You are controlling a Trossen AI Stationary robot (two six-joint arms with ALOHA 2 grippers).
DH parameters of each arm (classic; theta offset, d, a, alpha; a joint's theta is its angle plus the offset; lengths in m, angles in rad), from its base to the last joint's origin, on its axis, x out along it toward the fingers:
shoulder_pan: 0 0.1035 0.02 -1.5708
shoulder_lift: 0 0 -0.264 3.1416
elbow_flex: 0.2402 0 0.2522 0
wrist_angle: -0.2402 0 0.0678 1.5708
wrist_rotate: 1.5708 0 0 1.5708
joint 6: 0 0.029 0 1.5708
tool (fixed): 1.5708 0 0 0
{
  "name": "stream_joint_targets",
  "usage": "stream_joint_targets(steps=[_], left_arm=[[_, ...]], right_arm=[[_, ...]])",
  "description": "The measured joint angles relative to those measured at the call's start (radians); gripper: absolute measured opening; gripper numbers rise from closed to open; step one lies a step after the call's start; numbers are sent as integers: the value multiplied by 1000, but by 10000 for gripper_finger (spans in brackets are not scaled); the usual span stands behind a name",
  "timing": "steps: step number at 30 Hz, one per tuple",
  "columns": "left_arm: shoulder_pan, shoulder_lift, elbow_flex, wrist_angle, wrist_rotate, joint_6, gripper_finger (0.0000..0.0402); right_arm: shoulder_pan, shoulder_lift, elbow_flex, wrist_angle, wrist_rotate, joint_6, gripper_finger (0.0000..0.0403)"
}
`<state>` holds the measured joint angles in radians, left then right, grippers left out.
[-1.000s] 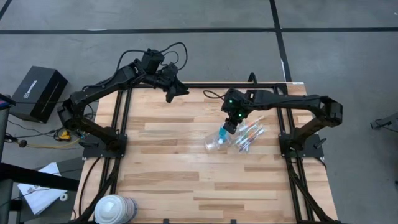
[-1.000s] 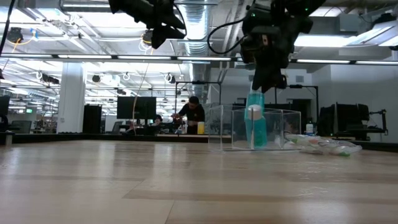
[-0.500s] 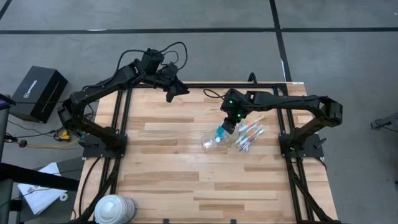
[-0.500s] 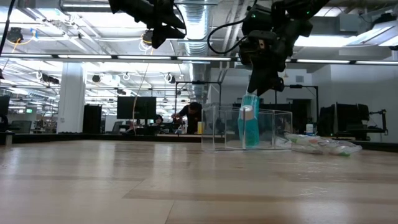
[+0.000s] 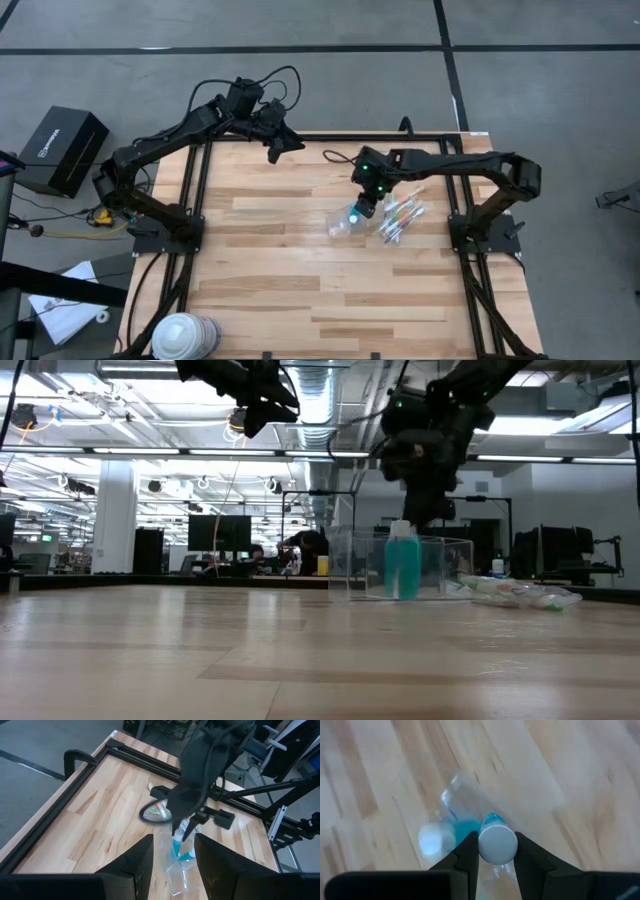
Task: Pick & Place toothbrushing station
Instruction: Put the blue mouthwash into the transparent organizer
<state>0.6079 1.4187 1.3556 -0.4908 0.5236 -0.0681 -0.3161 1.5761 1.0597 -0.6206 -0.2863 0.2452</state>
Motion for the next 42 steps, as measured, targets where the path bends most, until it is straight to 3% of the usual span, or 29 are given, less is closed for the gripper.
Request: stream_joint_targets(steps=[6,30,42], left_arm=[[0,0,0,1,0,0,136],[0,1,0,21,0,8,136],[0,1,0,29,0,11,136]], right_arm=[[2,66,1,49,-40,-9,85],[-7,53,12,41,-28,-7,101],[-7,51,90,-27,-27,-27,147]])
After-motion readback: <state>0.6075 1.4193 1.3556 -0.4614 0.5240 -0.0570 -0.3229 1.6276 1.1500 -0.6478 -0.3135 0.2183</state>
